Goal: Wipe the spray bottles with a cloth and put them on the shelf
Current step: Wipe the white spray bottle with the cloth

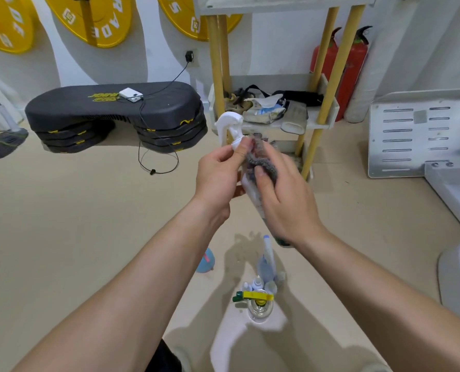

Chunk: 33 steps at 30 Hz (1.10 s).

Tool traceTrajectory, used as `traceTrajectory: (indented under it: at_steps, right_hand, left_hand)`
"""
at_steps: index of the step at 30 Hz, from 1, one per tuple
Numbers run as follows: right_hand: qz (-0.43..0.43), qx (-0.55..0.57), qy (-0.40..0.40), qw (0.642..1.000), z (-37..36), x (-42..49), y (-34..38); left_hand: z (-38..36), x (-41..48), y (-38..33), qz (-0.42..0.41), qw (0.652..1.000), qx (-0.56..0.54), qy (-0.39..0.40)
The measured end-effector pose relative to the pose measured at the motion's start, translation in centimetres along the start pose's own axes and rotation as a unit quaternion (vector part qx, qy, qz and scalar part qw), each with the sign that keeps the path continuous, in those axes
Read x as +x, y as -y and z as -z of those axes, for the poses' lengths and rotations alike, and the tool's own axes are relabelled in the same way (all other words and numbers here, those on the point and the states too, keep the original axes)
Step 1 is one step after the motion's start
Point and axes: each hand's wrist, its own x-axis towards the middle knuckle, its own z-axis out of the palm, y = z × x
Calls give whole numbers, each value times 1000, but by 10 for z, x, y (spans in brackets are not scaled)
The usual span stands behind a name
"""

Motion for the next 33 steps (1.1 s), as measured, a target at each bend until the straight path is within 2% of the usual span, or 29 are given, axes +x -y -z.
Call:
traceTrajectory:
  at_steps: [4,8,10,13,15,18,20,24,28,31,33]
  right_hand:
    - [-117,105,-6,988,4,15,-11]
    - [-225,117,-5,967,-2,10,-23]
    - [-184,96,-20,978,-6,0,-23]
    - [-48,20,-15,999,-6,-10,-11]
    - [21,-62,6,998,-6,-11,-10]
    - [60,-167,23,984,-6,-8,-11]
    - [57,-172,28,983,-4,-4,-9]
    - [-26,16,-15,999,4,6,-9]
    - [-125,93,-32,987,-1,4,-15]
    - [-133,48,-27,990,-5,-7,-18]
    - [-82,-6,-26,996,-10,-16,-19]
  left_hand:
    - [-5,1,4,-23,1000,-4,-12]
    - [-2,9,0,-37,999,-5,-31]
    - [0,12,-1,-35,999,-11,-34]
    - [-3,10,1,-14,999,-36,-30]
    - [-5,6,3,4,998,-52,-24]
    - [-7,1,4,26,996,-79,-25]
    - [-7,-1,6,37,995,-88,-18]
    - [-11,-6,10,20,996,-81,16]
    - [-9,-3,6,1,998,-64,8]
    - [-3,3,1,-1,997,-68,-21]
    - [0,7,-2,2,997,-77,-32]
